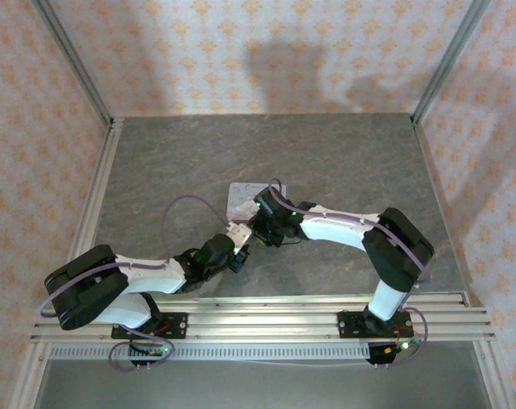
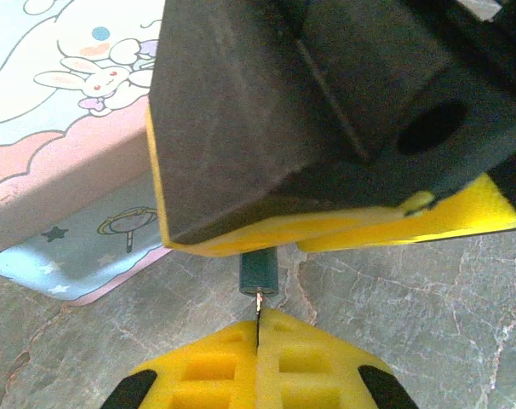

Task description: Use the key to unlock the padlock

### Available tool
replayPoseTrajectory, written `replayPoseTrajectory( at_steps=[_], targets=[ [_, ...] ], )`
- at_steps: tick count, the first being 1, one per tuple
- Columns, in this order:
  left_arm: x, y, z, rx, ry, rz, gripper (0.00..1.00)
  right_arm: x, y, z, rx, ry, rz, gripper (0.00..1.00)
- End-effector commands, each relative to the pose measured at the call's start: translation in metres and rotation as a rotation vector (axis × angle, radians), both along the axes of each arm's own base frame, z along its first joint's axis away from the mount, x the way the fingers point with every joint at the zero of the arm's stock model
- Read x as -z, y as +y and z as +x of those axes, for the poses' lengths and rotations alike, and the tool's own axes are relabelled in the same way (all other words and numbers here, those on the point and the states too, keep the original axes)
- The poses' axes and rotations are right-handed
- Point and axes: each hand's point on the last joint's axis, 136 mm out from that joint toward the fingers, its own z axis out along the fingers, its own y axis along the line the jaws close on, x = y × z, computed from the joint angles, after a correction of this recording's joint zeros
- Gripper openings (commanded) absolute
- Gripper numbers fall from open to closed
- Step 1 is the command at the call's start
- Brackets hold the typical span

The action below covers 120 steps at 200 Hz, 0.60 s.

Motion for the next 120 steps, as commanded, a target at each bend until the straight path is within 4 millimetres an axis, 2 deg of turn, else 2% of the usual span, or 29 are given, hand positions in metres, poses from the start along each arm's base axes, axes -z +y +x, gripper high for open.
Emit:
replayPoseTrajectory(
  at_steps=[1,47,64,120],
  targets=[
    [-0.014,-0.005,0.005,-0.008,-0.027,-0.057,0.00,-0.003,0.010,0.002,-0.003,0.001,0.022,0.30],
    [-0.016,-0.007,0.005,-0.006,-0.028,-0.068,0.00,-0.002,0.011,0.003,-0.001,0.000,0.025,0.06],
    [-0.016,-0.006,0.005,-0.007,-0.029,-0.069,0.00,-0.002,0.010,0.004,0.002,-0.004,0.022,0.01],
    [-0.016,-0.002,0.003,-0.014,-0.025,-0.066,0.00,0.000,0.000,0.002,0.006,-0.027,-0.005,0.00]
  ],
)
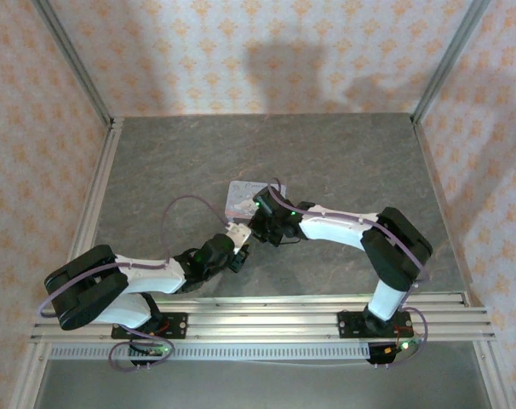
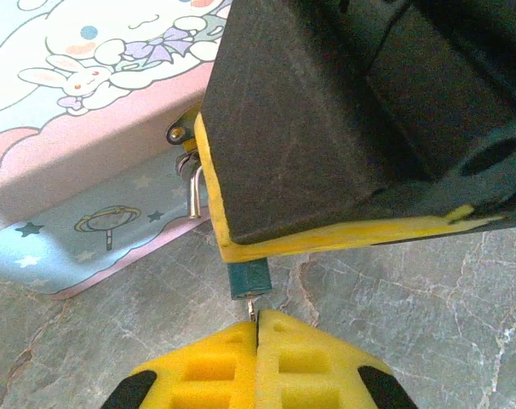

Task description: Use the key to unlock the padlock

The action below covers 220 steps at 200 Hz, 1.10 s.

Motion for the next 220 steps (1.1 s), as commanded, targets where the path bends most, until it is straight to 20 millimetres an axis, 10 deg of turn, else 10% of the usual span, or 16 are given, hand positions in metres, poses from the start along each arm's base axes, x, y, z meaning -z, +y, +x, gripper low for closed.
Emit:
replayPoseTrajectory(
  at_steps=[1,62,126,220],
  targets=[
    [-0.016,-0.003,0.003,-0.009,-0.028,-0.060,0.00,0.000,-0.003,-0.001,0.002,-0.022,-0.012,0.00],
    [-0.028,0.007,-0.001,-0.028,-0.037,-0.077,0.26,0.004,-0.036,-0.006,0.007,-0.040,-0.054,0.00],
    [-0.034,0.023,-0.002,-0.097,-0.021,-0.085,0.28,-0.005,-0.079,-0.004,0.030,-0.097,-0.088,0.00],
    [-0.022,0.015,0.003,-0.113,0.056,-0.099,0.27,-0.012,-0.081,0.021,-0.024,-0.146,0.038,0.00]
  ],
)
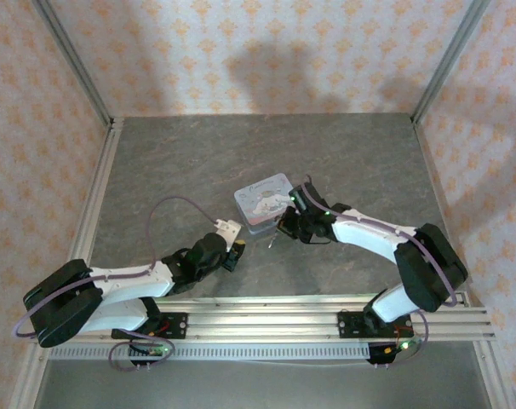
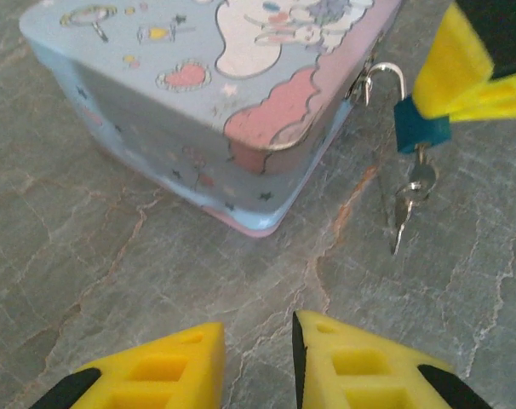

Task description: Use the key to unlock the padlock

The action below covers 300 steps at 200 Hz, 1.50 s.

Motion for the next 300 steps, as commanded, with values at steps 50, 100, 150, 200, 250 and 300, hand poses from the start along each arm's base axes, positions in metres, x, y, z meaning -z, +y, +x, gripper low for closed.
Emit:
replayPoseTrajectory(
  at_steps=[50,100,150,200,250,300],
  targets=[
    [0.000,-0.014,0.010,0.001,0.024,-0.023,0.27,0.003,0.011,0.008,-0.002,-0.037,0.145,0.00],
    [0.004,-0.016,0.011,0.006,0.031,-0.021,0.26,0.012,0.005,0.015,0.160,0.004,0.190,0.00],
    [0.004,-0.014,0.012,0.002,0.027,-0.020,0.26,0.001,0.003,0.024,0.264,-0.005,0.254,0.00],
    [0.005,-0.013,0.012,-0.001,0.026,-0.022,0.26,0.002,-0.001,0.024,0.307,0.024,0.235,0.00],
    [0.003,-0.010,0.011,-0.003,0.021,-0.023,0.26,0.001,-0.001,0.025,0.334,0.029,0.242,0.00],
    [0.002,-0.007,0.009,-0.008,0.016,-0.016,0.26,-0.004,0.001,0.026,0.329,0.022,0.241,0.00]
  ],
)
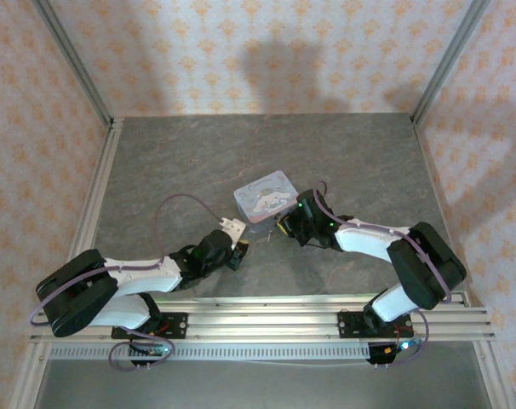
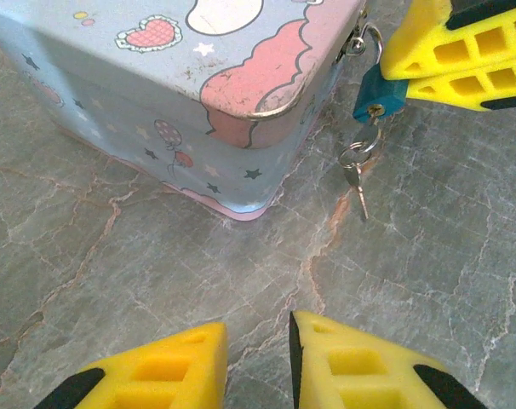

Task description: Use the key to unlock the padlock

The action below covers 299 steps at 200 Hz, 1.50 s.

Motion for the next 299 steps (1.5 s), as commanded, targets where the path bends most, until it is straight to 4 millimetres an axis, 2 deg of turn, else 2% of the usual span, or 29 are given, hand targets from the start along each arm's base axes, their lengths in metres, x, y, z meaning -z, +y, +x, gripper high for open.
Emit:
replayPoseTrajectory(
  at_steps=[1,30,87,150,218,299],
  targets=[
    [-0.008,0.003,0.004,-0.021,-0.022,-0.020,0.26,-0.017,0.003,0.009,0.024,-0.042,0.011,0.00],
    [-0.010,0.007,0.004,-0.032,-0.030,-0.015,0.26,-0.017,0.003,0.009,0.027,-0.040,0.008,0.00],
    [-0.018,0.009,0.004,-0.028,-0.048,-0.010,0.27,-0.029,0.003,0.015,0.037,-0.068,0.006,0.00],
    [-0.019,0.016,0.001,-0.043,-0.051,-0.008,0.27,-0.041,0.005,0.016,0.020,-0.104,-0.020,0.00],
    [-0.022,0.017,0.000,-0.044,-0.057,-0.008,0.27,-0.031,0.007,0.016,0.021,-0.099,-0.053,0.00],
    [-0.031,0.024,-0.001,-0.052,-0.081,-0.004,0.28,-0.049,-0.012,0.020,0.092,-0.160,-0.113,0.00]
  ],
)
